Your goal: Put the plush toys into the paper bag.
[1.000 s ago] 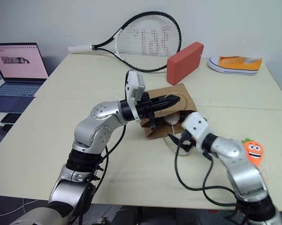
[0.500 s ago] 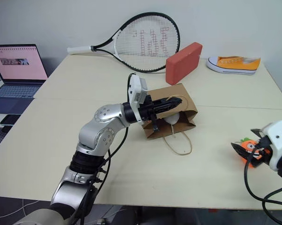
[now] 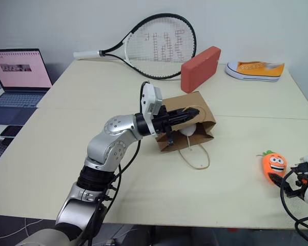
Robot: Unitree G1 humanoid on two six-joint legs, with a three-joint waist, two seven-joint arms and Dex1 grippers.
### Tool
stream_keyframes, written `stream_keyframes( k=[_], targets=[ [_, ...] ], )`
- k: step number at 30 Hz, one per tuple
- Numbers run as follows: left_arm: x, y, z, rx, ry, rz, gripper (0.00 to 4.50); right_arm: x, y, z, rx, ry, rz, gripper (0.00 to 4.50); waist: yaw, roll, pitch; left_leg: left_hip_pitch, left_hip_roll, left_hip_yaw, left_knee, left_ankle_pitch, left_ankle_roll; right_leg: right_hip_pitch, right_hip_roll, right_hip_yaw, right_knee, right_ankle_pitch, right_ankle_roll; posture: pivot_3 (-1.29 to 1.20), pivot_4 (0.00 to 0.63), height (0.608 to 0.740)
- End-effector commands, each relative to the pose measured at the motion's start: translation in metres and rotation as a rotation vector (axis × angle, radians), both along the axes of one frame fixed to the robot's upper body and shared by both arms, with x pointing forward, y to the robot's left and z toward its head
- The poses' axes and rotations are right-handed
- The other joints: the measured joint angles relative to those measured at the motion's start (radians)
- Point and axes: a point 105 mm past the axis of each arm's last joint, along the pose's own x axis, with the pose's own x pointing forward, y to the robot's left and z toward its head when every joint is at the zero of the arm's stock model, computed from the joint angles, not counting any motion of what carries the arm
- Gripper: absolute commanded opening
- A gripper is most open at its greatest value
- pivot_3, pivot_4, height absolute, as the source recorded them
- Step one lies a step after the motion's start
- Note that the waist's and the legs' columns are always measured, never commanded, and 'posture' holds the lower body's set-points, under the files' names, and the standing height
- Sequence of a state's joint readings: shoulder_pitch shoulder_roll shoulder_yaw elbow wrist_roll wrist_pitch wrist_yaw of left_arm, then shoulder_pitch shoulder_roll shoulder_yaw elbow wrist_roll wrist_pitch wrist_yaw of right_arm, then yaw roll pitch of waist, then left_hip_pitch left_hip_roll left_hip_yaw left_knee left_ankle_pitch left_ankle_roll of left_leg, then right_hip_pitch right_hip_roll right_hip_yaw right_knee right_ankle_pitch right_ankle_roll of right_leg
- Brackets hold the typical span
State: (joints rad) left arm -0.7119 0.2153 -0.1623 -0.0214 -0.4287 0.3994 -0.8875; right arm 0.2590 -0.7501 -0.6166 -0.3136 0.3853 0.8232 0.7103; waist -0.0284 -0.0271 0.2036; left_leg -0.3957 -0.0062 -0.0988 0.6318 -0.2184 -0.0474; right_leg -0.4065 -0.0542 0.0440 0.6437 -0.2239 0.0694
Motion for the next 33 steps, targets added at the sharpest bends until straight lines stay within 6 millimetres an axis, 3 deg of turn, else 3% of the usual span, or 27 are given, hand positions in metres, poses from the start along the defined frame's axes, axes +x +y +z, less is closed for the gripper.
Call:
stream_keyframes(
  k=[1, 11, 17, 24, 28, 33],
  targets=[
    [-0.006, -0.001, 0.009, -0.012, -0.054, -0.017, 0.00, 0.007, 0.000, 0.004, -0.029, -0.024, -0.007, 3.56, 0.000, 0.000, 0.000, 0.000, 0.000, 0.000, 0.000, 0.000, 0.000, 0.000, 0.000, 0.000, 0.000, 0.000, 0.000, 0.00, 0.150, 0.740],
    [-0.007, 0.001, 0.009, -0.009, -0.052, -0.011, 0.00, 0.019, 0.006, 0.005, -0.064, -0.085, 0.018, 0.06, -0.001, 0.000, 0.000, 0.000, 0.000, 0.000, 0.000, 0.000, 0.000, 0.000, 0.000, 0.000, 0.000, 0.000, 0.001, 0.00, 0.150, 0.740],
    [-0.004, 0.007, 0.013, -0.021, -0.039, -0.004, 0.00, 0.025, 0.039, 0.023, -0.058, -0.141, 0.175, 0.02, -0.004, 0.000, 0.000, 0.000, 0.000, 0.000, 0.000, 0.000, 0.000, 0.000, 0.000, 0.000, 0.000, 0.000, 0.001, 0.00, 0.150, 0.740],
    [-0.011, 0.017, 0.025, -0.041, -0.013, -0.062, 0.00, 0.018, 0.142, 0.057, 0.100, -0.189, 0.599, 0.02, -0.001, 0.000, 0.000, 0.000, 0.000, -0.001, 0.000, 0.000, 0.000, 0.000, 0.000, -0.001, 0.000, 0.001, 0.001, 0.00, 0.150, 0.740],
    [-0.008, 0.020, 0.034, -0.066, -0.003, -0.055, 0.00, 0.023, 0.180, 0.058, 0.157, -0.192, 0.680, 0.02, 0.001, 0.000, 0.000, -0.001, 0.000, -0.002, 0.000, 0.000, 0.000, 0.000, 0.000, -0.002, -0.001, 0.001, 0.001, 0.00, 0.150, 0.740],
    [-0.012, 0.018, 0.036, -0.075, 0.017, -0.075, 0.00, 0.048, 0.212, 0.046, 0.168, -0.215, 0.677, 0.02, 0.001, 0.000, 0.000, -0.002, 0.000, -0.003, 0.000, 0.000, 0.000, 0.000, 0.000, -0.002, -0.001, 0.001, 0.001, 0.00, 0.150, 0.740]
  ],
)
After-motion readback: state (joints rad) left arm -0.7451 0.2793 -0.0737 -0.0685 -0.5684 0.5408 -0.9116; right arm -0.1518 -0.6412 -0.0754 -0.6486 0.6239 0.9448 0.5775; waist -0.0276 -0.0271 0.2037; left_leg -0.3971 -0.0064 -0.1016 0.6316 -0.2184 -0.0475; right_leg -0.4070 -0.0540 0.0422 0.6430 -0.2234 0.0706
